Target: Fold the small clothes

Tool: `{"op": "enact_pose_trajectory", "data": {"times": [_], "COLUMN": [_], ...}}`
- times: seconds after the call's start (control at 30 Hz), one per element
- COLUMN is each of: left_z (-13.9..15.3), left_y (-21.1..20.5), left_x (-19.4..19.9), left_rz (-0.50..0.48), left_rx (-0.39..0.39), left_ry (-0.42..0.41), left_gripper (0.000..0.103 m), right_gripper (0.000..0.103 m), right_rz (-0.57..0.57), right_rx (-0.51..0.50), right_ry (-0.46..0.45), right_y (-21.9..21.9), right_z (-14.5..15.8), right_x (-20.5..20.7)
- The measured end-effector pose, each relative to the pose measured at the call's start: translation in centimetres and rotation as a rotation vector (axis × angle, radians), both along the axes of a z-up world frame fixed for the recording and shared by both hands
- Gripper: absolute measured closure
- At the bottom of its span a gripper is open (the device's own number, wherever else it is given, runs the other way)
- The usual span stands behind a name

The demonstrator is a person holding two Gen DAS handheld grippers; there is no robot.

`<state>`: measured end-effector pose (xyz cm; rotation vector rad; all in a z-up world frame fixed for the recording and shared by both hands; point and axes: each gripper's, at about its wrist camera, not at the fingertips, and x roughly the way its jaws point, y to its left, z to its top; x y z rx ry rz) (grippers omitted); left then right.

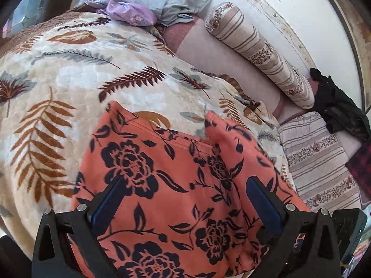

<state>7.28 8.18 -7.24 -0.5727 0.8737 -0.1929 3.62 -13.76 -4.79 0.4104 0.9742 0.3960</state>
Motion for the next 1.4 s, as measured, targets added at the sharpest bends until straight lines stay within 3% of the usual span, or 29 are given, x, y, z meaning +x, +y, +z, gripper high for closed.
{"op": "enact_pose_trajectory", "data": {"times": [0.33, 0.53, 0.6, 0.63, 0.67, 0.77, 0.97, 1.03, 1.07, 1.13, 1.27, 1.33, 1.4], "left_z": [-0.1, -1.7, -2.1, -2.4, -2.8, -2.6, 5.6, 6.7, 6.5, 4.0, -5.5, -7.0, -5.3], "left_y": [-3.3, -6.6, -7.7, -8.0, -8.1, -7.5, -4.6, -2.4, -1.2, 1.8, 6.7, 8.3, 8.0], "left_x": [3.7, 5.2, 5.6, 5.9, 6.2, 6.5, 4.3, 3.7, 3.8, 4.6, 6.4, 5.6, 5.2], "left_rz": [-0.119, -0.189, -0.247, -0.254, -0.249, -0.266, -0.304, -0.286, -0.277, -0.244, -0.122, -0.102, -0.128], "left_rx": [-0.199, -0.176, -0.174, -0.13, -0.109, -0.142, -0.089, -0.062, -0.045, -0.052, -0.043, -0.157, -0.111], "left_ry": [0.044, 0.134, 0.142, 0.174, 0.194, 0.183, -0.098, -0.157, -0.162, -0.092, 0.211, 0.181, 0.118], "left_gripper": [0.0, 0.001, 0.038, 0.068, 0.074, 0.084, 0.086, 0.086, 0.086, 0.086, 0.085, 0.085, 0.085], "right_gripper": [0.089, 0.089, 0.089, 0.089, 0.089, 0.089, 0.089, 0.088, 0.086, 0.086, 0.085, 0.085, 0.085], "right_rz": [-0.005, 0.022, 0.033, 0.037, 0.038, 0.042, 0.089, 0.132, 0.156, 0.198, 0.281, 0.281, 0.277], "right_rx": [-0.014, -0.094, -0.122, -0.14, -0.161, -0.189, -0.214, -0.221, -0.219, -0.215, -0.18, -0.17, -0.167], "right_ry": [0.006, -0.022, -0.025, -0.027, -0.031, -0.035, -0.167, -0.218, -0.226, -0.195, 0.011, 0.027, 0.006], "right_y": [0.6, 1.7, 2.1, 2.4, 2.5, 2.9, 6.3, 8.8, 10.2, 12.6, 16.2, 16.6, 16.4], "right_z": [-0.8, -1.0, -1.3, -1.4, -1.5, -1.3, 3.5, 4.9, 5.1, 3.9, -2.7, -4.3, -3.3], "right_x": [0.3, -0.1, -0.4, -0.4, -0.5, -0.5, -0.6, -0.6, -0.4, 0.6, 3.0, 3.1, 2.8]}}
